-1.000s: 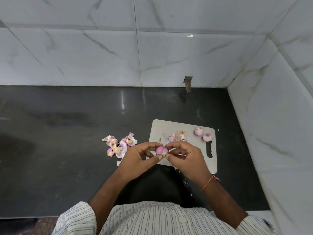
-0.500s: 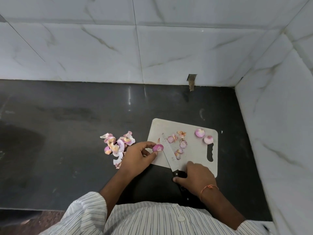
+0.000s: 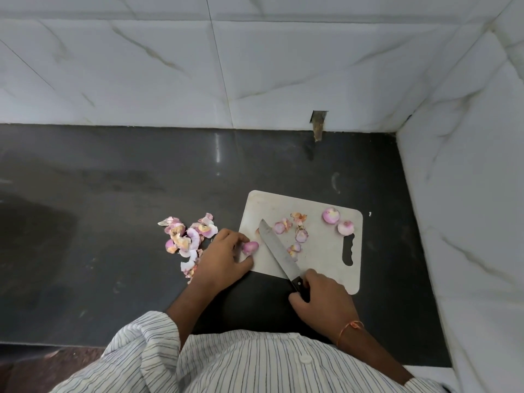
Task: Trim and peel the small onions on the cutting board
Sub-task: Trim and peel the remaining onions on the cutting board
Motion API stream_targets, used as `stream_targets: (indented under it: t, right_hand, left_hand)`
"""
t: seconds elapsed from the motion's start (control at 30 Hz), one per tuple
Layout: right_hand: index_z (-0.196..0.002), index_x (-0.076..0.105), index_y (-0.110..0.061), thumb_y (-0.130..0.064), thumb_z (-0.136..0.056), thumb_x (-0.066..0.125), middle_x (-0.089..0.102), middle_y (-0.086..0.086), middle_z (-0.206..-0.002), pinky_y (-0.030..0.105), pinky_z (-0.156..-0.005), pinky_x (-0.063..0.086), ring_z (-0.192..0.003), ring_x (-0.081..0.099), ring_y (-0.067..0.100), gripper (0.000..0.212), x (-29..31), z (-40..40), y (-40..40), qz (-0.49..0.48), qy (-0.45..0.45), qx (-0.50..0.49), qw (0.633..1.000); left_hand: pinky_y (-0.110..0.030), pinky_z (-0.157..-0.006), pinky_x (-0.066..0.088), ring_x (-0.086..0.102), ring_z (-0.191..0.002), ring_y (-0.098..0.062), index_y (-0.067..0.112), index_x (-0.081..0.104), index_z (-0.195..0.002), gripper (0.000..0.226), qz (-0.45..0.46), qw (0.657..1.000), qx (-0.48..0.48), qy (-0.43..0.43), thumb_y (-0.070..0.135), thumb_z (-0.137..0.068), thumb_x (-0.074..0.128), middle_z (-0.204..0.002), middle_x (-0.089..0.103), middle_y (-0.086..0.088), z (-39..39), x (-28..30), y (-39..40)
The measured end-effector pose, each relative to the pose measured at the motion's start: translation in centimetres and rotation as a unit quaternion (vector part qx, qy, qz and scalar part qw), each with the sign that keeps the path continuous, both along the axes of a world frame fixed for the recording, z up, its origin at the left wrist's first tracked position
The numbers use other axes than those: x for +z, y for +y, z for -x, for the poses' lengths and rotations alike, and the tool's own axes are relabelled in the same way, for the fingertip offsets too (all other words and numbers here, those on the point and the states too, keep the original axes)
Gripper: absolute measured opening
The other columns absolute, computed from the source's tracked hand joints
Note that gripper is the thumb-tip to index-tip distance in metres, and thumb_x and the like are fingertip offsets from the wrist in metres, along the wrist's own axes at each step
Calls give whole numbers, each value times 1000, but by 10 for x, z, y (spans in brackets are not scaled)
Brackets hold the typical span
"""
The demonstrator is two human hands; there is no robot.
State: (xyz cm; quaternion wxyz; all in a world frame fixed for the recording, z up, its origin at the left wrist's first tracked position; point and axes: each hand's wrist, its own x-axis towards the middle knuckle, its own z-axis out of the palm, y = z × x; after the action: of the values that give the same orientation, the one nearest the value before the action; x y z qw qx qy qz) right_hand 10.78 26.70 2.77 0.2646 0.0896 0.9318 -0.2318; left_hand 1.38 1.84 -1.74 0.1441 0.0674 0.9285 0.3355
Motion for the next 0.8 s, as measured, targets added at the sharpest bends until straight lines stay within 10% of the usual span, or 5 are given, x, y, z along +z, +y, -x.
stream_targets:
  t: [0.2,0.43,0.8]
  right_hand:
    - [-102,53,-28,-43,-97,55,62,-10,-87,30,-72,57,-78,62,10,15,-8,-8,-3,51,15,-48,997]
    - [-92,56,-21,-22,-107,50,65,4,-77,21,-58,45,-66,58,13,17,-12,-11,-2,164,-6,-164,973]
    - [-87,56,-22,-43,-111,45,58,-4,-69,29,-64,47,-63,54,8,34,-8,-18,-20,252,-7,-193,948]
  left_hand:
    - [-11,-74,42,60,-90,2,34,77,-114,24,-1,1000,-10,1,38,-91,82,-103,59,19,5,5,3]
    - [-11,-86,57,74,-91,6,25,78,-125,43,-124,988,78,-50,29,-85,92,-104,79,17,1,2,16]
    - [-11,-95,53,68,-107,9,23,78,-130,33,-123,992,7,18,30,-98,79,-116,75,19,0,2,8]
